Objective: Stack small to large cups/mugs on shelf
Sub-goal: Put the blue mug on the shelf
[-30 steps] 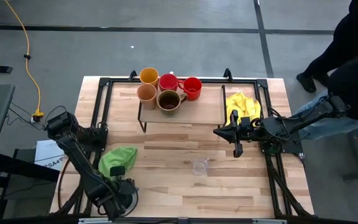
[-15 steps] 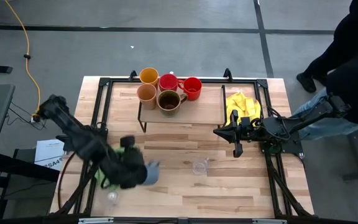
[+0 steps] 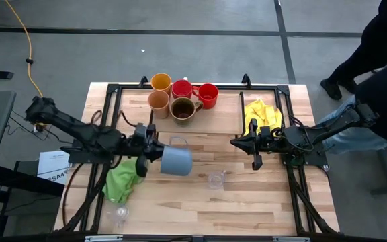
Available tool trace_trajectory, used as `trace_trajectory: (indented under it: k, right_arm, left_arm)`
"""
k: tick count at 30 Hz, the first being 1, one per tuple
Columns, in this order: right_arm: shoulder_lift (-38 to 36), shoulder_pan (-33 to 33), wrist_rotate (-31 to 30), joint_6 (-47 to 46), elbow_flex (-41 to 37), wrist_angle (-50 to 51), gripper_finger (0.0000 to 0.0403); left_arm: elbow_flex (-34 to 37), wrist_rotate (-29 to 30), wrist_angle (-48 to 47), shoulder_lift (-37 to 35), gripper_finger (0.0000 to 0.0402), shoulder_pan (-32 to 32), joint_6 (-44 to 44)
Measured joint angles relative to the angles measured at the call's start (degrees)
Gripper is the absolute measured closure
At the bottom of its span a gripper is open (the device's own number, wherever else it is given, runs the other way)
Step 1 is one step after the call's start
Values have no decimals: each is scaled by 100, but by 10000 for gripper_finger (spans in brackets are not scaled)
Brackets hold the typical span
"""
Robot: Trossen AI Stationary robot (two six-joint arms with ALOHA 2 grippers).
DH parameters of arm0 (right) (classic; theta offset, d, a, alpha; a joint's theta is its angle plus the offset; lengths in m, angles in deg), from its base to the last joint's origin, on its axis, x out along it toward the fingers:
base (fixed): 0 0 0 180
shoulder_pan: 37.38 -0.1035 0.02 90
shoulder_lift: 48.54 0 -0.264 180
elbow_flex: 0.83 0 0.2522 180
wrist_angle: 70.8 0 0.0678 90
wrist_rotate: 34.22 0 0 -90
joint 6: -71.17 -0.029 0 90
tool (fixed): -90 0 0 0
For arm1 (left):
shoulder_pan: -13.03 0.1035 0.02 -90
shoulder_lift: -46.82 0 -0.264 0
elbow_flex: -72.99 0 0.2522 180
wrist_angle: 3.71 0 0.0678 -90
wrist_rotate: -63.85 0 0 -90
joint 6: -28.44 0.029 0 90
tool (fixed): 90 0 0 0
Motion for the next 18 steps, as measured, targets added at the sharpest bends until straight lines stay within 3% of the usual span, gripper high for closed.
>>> trace_trajectory:
  k: [3,5,18]
  right_arm:
    - [11,0,1,1,0,-6,403]
    - [16,-2,3,1,0,-8,403]
    - [17,-2,8,1,0,5,403]
  left_arm:
    - [920,-149,1939,-30,400,89,-172]
    - [1255,-117,2712,4,400,83,-209]
    - [1413,178,2799,13,401,79,-232]
